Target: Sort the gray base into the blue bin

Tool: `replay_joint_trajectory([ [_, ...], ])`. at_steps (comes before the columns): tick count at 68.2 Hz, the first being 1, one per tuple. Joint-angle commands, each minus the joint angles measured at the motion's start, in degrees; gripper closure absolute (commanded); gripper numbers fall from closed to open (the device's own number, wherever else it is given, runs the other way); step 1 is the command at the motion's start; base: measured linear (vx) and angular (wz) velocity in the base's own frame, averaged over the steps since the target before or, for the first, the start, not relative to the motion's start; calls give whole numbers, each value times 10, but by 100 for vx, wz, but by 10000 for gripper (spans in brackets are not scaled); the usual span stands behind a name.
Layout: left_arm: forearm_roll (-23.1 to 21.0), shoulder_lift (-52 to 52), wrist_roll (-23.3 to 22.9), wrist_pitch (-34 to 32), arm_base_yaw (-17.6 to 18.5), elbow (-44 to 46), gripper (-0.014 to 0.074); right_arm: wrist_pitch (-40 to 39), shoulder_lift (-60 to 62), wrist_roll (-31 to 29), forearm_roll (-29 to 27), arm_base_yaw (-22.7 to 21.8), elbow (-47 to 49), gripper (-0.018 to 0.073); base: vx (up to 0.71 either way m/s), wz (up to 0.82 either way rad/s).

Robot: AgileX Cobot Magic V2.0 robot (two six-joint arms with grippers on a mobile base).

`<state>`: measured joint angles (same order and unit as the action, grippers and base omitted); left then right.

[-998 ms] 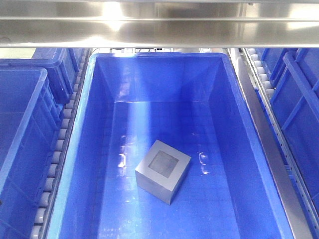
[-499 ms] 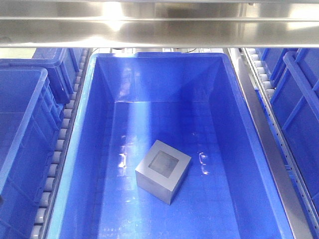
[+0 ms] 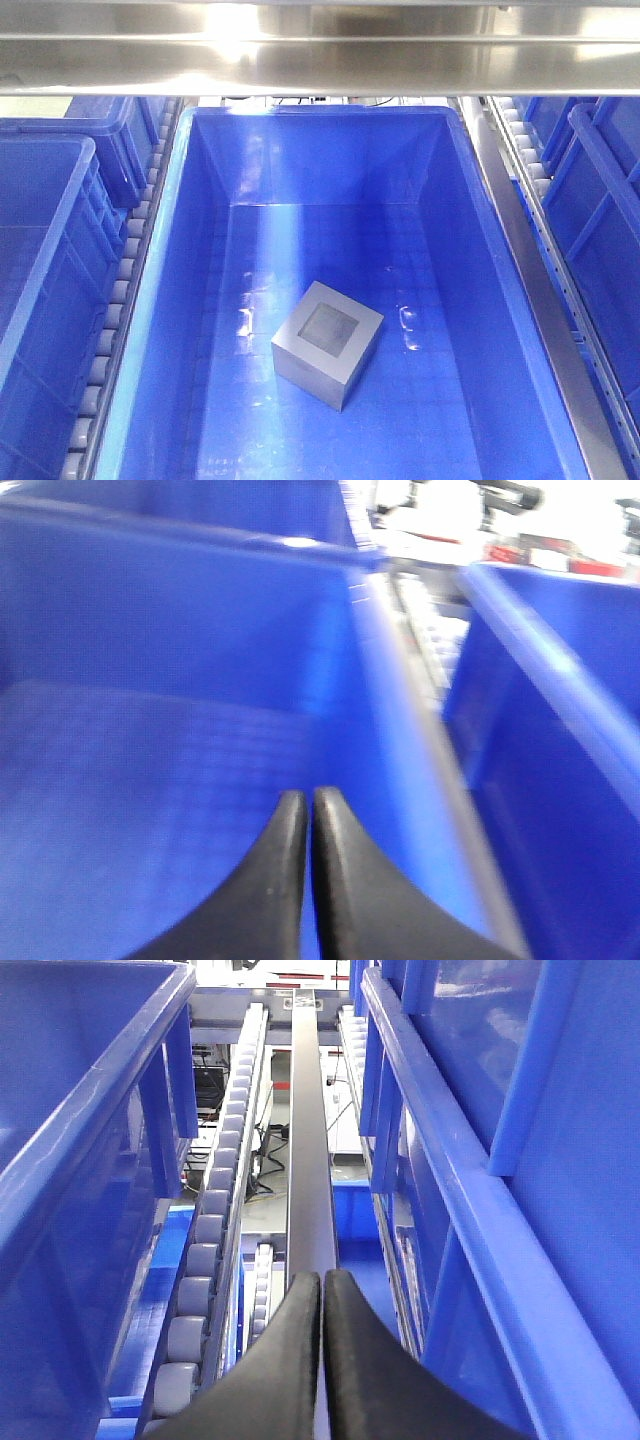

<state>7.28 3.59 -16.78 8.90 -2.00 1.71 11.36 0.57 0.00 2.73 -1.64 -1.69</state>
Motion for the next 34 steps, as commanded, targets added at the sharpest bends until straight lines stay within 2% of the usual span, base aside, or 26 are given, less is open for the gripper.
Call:
replay_joint_trajectory([
  [1,-7,-15,0,-73,-15,-25,603,-41,9,-7,3,1,-4,564,0,0],
  [8,-11,-36,5,-56,-15,-26,603,-41,9,-7,3,1,-4,564,0,0],
  [19,-36,-52,61,-67,-13,-26,603,-41,9,-7,3,1,-4,564,0,0],
  [34,-30,-52,73,-75,-13,-27,603,-41,9,-7,3,1,-4,564,0,0],
])
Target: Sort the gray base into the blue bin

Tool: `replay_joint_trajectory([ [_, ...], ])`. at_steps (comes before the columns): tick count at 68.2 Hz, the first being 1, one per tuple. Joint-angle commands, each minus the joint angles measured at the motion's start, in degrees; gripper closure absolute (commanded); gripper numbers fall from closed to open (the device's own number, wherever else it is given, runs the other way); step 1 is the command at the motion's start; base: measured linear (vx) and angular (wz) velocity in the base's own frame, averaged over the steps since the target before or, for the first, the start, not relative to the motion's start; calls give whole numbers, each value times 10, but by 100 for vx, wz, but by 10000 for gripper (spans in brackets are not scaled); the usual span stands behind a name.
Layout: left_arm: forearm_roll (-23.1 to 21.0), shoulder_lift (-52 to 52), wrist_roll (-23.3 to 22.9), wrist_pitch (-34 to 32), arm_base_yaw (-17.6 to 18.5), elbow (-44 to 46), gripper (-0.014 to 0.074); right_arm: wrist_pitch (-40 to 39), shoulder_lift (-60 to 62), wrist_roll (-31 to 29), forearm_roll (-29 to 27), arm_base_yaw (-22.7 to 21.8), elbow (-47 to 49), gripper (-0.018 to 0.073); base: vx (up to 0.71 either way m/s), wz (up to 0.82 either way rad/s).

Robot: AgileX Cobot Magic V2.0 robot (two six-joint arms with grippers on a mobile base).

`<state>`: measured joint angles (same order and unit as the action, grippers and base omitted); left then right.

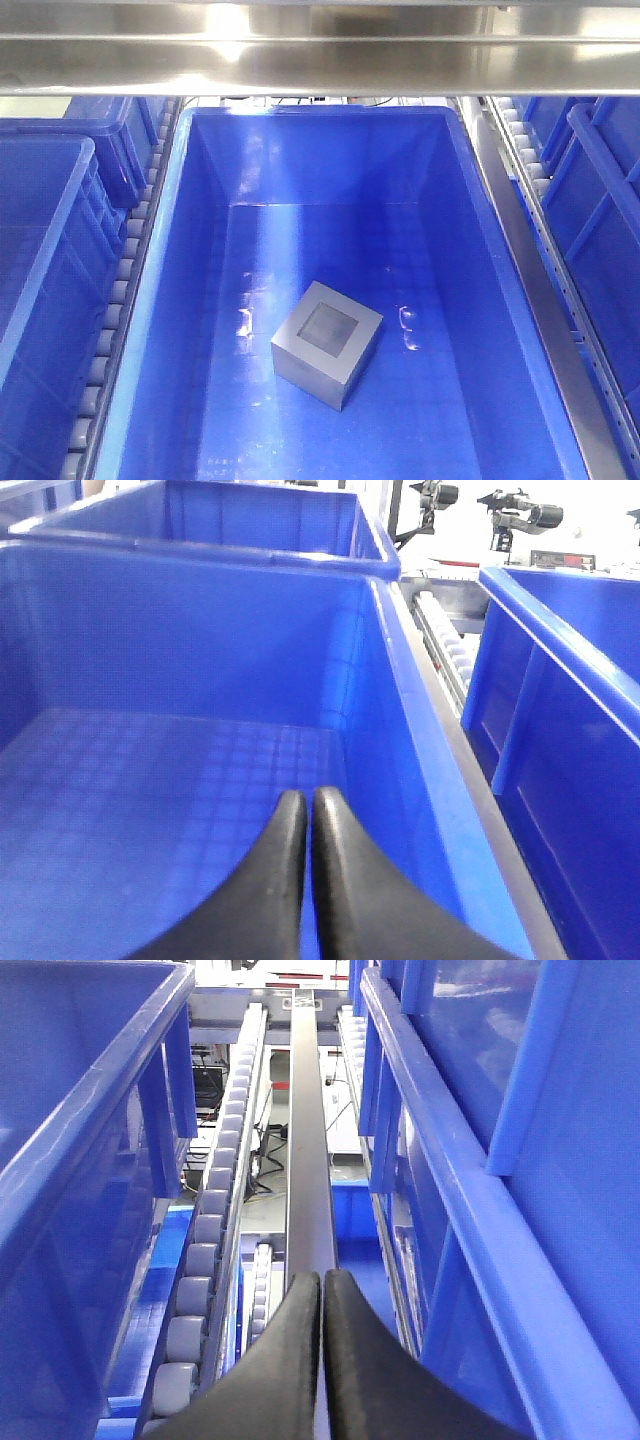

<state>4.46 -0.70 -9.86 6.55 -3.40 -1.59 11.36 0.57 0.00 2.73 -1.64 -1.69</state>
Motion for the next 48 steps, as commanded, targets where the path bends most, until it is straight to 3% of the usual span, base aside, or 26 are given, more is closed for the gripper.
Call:
replay_joint_trajectory([
  [1,-1,-9,4,-54,1,6,603,-41,9,-7,3,1,-4,564,0,0],
  [19,-2,-9,45,-99,1,6,603,-41,9,-7,3,1,-4,564,0,0],
  [48,-2,-9,46,-93,1,7,603,-41,9,-7,3,1,-4,564,0,0],
])
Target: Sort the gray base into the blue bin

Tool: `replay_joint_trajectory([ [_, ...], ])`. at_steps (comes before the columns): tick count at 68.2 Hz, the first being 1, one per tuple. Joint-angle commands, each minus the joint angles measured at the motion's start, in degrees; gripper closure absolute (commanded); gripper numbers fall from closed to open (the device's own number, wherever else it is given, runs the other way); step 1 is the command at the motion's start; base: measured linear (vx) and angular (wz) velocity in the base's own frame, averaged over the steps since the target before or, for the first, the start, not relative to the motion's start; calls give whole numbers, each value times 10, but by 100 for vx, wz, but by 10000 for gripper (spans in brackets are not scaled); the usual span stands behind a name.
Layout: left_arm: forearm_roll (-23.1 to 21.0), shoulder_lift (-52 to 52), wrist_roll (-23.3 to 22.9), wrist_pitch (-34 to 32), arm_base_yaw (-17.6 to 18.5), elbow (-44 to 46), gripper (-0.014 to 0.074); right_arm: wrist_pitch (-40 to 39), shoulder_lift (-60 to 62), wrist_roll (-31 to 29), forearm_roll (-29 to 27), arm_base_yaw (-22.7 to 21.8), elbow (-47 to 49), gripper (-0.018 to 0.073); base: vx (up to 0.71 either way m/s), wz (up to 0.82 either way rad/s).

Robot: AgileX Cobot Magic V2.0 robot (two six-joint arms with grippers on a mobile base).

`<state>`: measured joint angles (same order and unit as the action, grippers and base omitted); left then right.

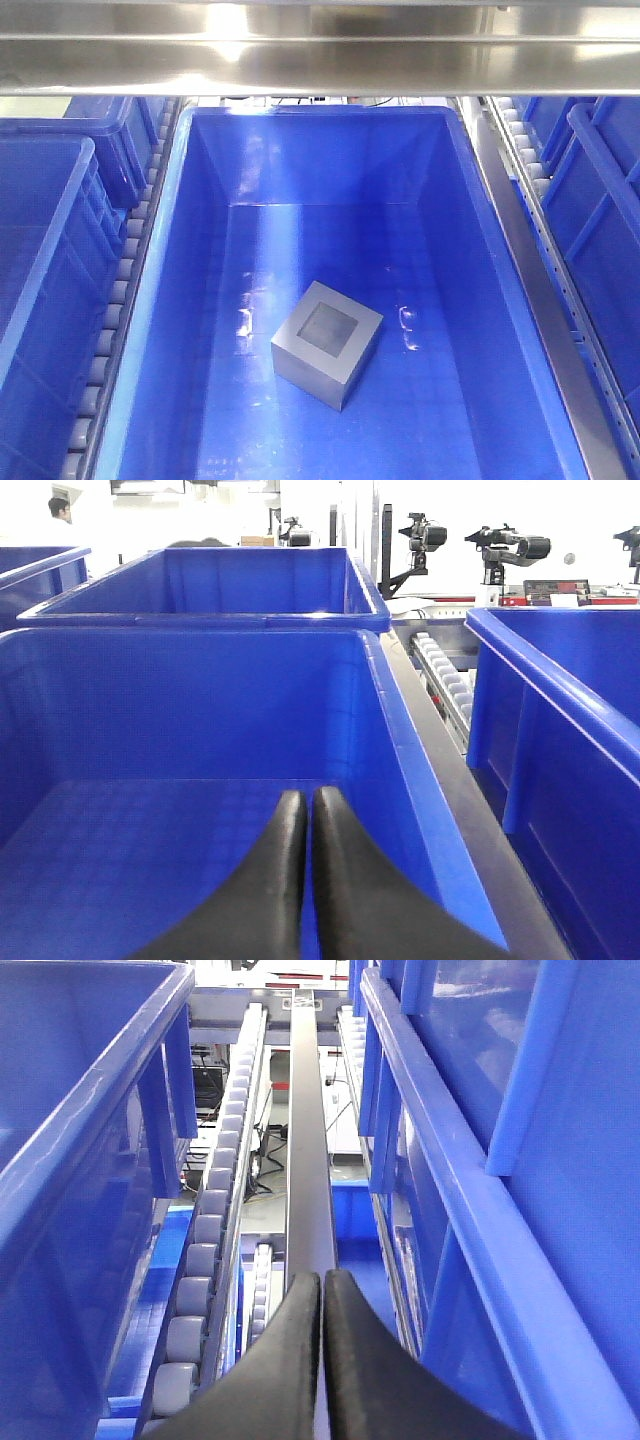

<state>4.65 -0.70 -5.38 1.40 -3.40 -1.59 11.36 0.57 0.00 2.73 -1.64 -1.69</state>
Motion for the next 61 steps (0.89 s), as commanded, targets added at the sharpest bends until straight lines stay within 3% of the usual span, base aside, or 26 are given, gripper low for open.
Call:
replay_joint_trajectory([
  [1,-3,-9,1,-42,1,7,603,-41,9,-7,3,1,-4,564,0,0],
  [61,-3,-9,1,-42,1,7,603,-41,9,-7,3,1,-4,564,0,0],
])
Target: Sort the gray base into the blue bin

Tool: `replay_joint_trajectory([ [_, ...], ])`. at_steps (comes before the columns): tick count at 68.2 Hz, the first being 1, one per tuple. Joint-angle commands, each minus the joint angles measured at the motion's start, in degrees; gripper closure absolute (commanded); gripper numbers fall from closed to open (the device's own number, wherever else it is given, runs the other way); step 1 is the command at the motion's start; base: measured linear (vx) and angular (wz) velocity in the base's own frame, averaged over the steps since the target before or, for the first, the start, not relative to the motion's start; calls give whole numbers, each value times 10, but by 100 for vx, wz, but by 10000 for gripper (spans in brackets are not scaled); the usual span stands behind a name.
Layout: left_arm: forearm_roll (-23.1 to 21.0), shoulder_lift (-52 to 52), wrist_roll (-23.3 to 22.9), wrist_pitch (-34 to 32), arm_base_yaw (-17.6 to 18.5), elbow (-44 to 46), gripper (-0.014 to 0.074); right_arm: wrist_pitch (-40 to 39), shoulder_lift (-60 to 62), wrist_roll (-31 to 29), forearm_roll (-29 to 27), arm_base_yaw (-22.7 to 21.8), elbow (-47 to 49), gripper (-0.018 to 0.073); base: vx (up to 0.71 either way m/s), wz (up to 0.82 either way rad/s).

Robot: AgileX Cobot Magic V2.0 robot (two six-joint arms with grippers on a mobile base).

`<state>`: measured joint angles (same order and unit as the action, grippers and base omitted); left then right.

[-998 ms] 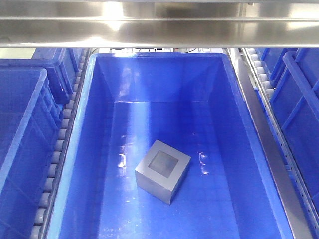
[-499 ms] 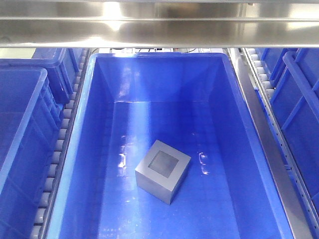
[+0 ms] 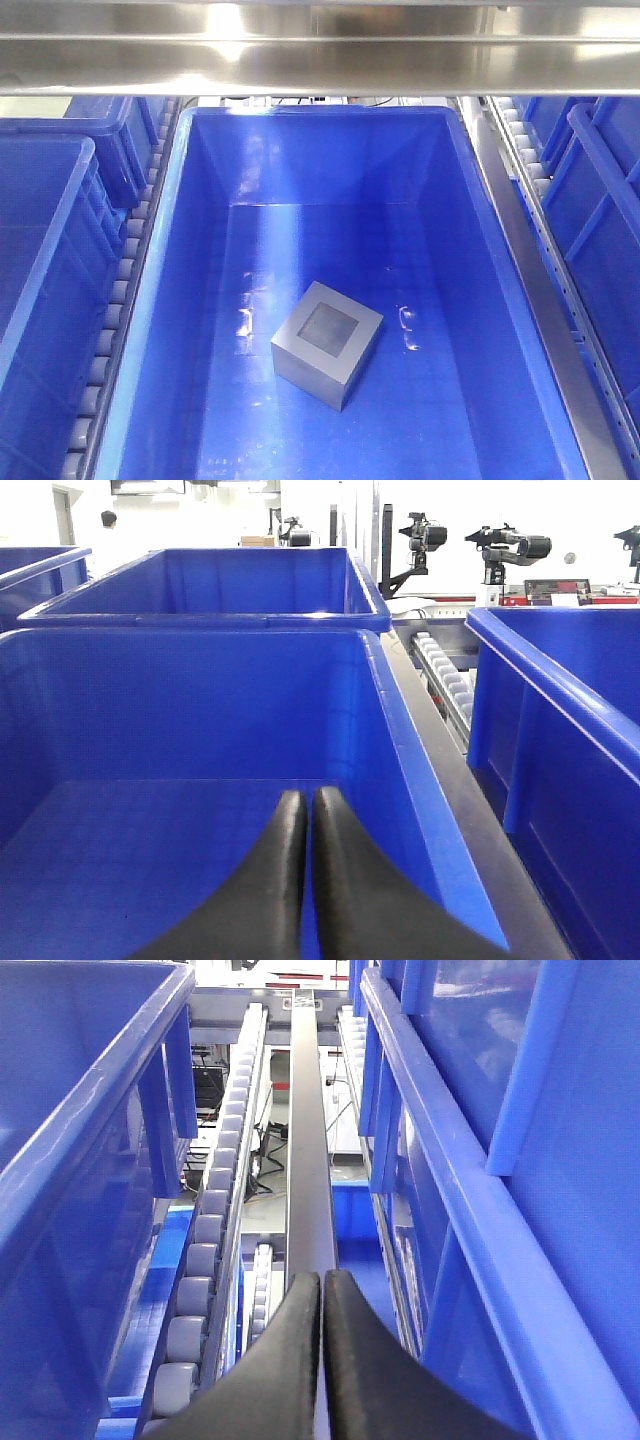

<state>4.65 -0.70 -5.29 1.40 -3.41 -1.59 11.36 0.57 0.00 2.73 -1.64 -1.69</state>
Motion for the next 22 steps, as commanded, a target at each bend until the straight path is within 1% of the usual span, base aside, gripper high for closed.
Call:
replay_joint_trajectory([
  [1,-3,-9,0,-42,1,7,603,-41,9,-7,3,1,-4,564,0,0],
  [22,-3,-9,0,-42,1,7,603,-41,9,-7,3,1,-4,564,0,0],
])
